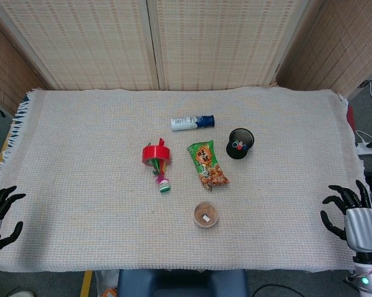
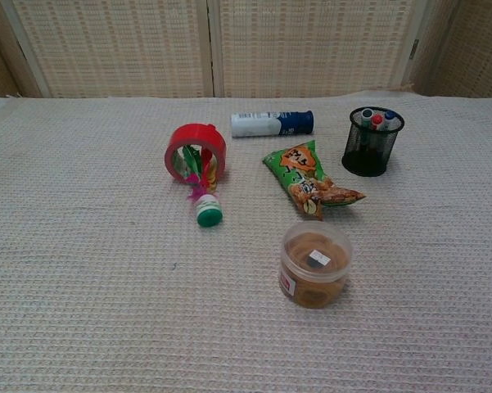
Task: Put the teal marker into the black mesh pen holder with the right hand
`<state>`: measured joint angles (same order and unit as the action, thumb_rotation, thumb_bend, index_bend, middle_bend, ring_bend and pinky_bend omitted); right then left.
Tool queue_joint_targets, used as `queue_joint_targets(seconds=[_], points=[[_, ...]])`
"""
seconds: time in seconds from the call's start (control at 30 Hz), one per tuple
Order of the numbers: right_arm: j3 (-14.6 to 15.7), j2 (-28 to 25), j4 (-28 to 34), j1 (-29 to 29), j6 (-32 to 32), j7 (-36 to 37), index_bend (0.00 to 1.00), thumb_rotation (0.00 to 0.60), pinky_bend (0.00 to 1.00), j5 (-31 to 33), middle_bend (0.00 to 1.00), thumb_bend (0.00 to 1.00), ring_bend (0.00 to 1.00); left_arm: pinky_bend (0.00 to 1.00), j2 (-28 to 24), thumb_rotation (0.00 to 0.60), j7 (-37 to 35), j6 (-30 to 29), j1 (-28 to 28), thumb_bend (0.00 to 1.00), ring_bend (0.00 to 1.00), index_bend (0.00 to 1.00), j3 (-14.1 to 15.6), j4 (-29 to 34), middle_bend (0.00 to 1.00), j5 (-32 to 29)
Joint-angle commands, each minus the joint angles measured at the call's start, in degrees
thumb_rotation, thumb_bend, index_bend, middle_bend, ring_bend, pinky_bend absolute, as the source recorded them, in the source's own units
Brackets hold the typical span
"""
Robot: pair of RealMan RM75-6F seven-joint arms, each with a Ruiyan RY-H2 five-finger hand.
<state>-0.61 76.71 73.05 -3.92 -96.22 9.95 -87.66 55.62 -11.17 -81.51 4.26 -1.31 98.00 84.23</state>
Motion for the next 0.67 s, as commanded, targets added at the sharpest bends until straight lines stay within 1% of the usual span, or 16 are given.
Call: queue_joint_targets(seconds=[0.03, 0.13, 0.3, 0.37, 0.47, 0.67], points=[[-0.77, -1.56, 2.74, -0.33, 0.52, -2.19, 0.49, 0.6, 0.0, -0.4, 0.25, 0.27, 0.24, 0.12, -0.04, 0.6, 0.0, 0.3, 0.07, 0.4, 0.0, 0.22, 0.07, 0.01, 0.05, -0.13], [-0.96, -2.57, 5.81, -0.14, 1.76, -4.73, 0.49, 0.6, 0.0, 0.42, 0.25, 0.27, 0.24, 0.12, -0.11, 0.6, 0.34, 0.78, 0.22, 0.4, 0.0, 0.22, 0.23, 0.14, 0.05, -0.16], [-0.21, -4.86, 9.5, -0.1, 5.37, -8.79, 0.5, 0.6, 0.0, 1.57, 0.25, 0.28, 0.24, 0.12, -0.36, 0.6, 0.39, 1.43, 0.42, 0.4, 0.0, 0.22, 0.46, 0.36, 0.05, -0.19], [0.01, -5.82, 11.17, -0.09, 6.11, -9.61, 0.51, 0.6, 0.02, 1.54, 0.25, 0.28, 0.24, 0.12, -0.53, 0.6, 0.28, 1.74, 0.5, 0.4, 0.0, 0.22, 0.59, 0.49, 0.05, -0.17], [0.02, -6.85, 13.18, 0.05, 6.12, -10.73, 0.53, 0.6, 0.12, 0.97, 0.26, 0.3, 0.27, 0.12, -0.72, 0.6, 0.27, 1.98, 0.59, 0.4, 0.0, 0.22, 0.71, 0.66, 0.05, -0.09], [-0.17, -7.87, 15.1, 0.34, 7.07, -12.08, 0.54, 0.6, 0.16, 1.3, 0.28, 0.33, 0.31, 0.12, -0.88, 0.6, 0.31, 1.71, 0.49, 0.4, 0.0, 0.22, 0.74, 0.9, 0.05, -0.02]])
